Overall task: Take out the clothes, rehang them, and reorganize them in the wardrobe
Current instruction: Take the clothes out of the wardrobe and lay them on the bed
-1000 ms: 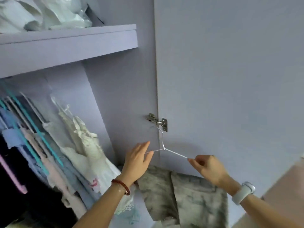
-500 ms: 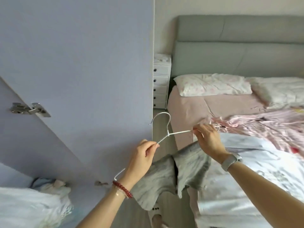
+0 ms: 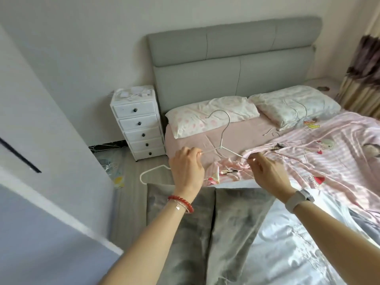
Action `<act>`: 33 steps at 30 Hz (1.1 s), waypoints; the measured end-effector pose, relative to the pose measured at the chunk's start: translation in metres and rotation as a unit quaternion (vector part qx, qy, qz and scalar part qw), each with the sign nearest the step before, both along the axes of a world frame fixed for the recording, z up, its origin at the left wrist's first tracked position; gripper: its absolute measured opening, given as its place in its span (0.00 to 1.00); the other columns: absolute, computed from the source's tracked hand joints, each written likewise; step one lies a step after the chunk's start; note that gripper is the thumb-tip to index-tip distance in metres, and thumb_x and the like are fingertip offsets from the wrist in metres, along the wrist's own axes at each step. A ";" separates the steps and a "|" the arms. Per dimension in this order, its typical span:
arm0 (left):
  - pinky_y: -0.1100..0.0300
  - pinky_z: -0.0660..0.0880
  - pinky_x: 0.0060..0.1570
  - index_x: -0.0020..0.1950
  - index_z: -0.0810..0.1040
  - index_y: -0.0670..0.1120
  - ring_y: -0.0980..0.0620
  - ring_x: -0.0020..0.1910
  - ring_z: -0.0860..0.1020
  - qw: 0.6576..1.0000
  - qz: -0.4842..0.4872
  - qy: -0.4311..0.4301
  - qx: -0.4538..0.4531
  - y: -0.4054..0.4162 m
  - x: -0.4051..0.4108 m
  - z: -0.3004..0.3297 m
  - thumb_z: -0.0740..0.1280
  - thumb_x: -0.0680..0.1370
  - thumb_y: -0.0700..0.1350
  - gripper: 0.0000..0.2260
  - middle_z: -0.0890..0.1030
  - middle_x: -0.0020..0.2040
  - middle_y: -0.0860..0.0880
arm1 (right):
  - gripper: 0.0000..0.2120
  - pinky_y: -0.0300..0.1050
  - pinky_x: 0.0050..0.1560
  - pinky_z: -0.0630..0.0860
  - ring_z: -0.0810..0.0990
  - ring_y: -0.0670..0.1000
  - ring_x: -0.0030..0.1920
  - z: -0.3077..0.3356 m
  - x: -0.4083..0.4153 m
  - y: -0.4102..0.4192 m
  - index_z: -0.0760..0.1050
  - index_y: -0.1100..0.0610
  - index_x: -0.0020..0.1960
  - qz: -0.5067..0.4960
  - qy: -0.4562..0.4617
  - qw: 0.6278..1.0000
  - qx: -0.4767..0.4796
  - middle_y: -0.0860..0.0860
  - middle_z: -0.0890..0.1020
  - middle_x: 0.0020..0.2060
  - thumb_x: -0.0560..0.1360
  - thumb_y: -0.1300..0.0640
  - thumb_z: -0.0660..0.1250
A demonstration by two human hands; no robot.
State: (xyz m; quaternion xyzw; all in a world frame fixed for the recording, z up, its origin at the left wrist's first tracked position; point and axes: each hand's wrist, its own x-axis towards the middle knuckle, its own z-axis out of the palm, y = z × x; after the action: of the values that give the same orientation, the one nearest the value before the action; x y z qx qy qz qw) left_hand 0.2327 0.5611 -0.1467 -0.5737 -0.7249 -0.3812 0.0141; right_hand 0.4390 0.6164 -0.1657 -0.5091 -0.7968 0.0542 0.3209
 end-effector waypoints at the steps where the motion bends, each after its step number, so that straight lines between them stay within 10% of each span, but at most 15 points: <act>1: 0.53 0.63 0.46 0.50 0.80 0.42 0.43 0.47 0.74 1.000 0.007 -0.003 0.005 0.019 0.000 -0.006 0.61 0.78 0.39 0.08 0.77 0.45 0.44 | 0.04 0.44 0.29 0.68 0.79 0.60 0.28 -0.002 0.002 0.012 0.76 0.62 0.47 0.024 -0.004 1.000 -0.002 0.55 0.81 0.29 0.75 0.62 0.65; 9: 0.45 0.65 0.59 0.57 0.79 0.42 0.38 0.59 0.72 0.992 0.095 0.023 0.074 0.136 0.003 -0.020 0.62 0.77 0.38 0.11 0.76 0.58 0.40 | 0.06 0.49 0.28 0.71 0.75 0.59 0.26 -0.011 -0.021 0.098 0.76 0.62 0.47 0.040 0.168 0.984 -0.047 0.54 0.79 0.27 0.75 0.60 0.63; 14: 0.39 0.56 0.68 0.70 0.67 0.45 0.39 0.72 0.58 0.999 0.019 0.031 -0.023 0.185 0.054 -0.033 0.62 0.77 0.41 0.20 0.62 0.72 0.40 | 0.06 0.35 0.27 0.63 0.67 0.44 0.23 -0.012 0.013 0.154 0.75 0.62 0.47 -0.010 0.291 0.952 -0.099 0.42 0.70 0.24 0.77 0.60 0.61; 17: 0.40 0.54 0.70 0.73 0.62 0.47 0.42 0.74 0.53 0.989 -0.073 0.025 -0.125 0.207 0.090 -0.056 0.59 0.79 0.46 0.21 0.56 0.75 0.43 | 0.06 0.44 0.28 0.65 0.68 0.48 0.25 -0.018 0.055 0.191 0.74 0.63 0.49 -0.066 0.327 0.937 -0.100 0.46 0.71 0.25 0.77 0.61 0.61; 33: 0.40 0.45 0.71 0.75 0.45 0.56 0.45 0.75 0.41 0.793 -0.241 0.065 -0.556 0.233 0.174 -0.265 0.51 0.81 0.53 0.25 0.41 0.77 0.51 | 0.14 0.53 0.50 0.75 0.79 0.64 0.46 -0.213 0.259 0.310 0.77 0.59 0.52 -0.387 0.204 0.865 -0.245 0.64 0.81 0.45 0.77 0.55 0.55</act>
State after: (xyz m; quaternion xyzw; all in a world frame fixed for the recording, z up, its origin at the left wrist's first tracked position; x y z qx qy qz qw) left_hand 0.4063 0.7945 -0.4119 -0.6621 -0.6478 0.1341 -0.3523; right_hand 0.6982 0.9261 -0.3787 -0.8162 -0.4139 0.2219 0.3367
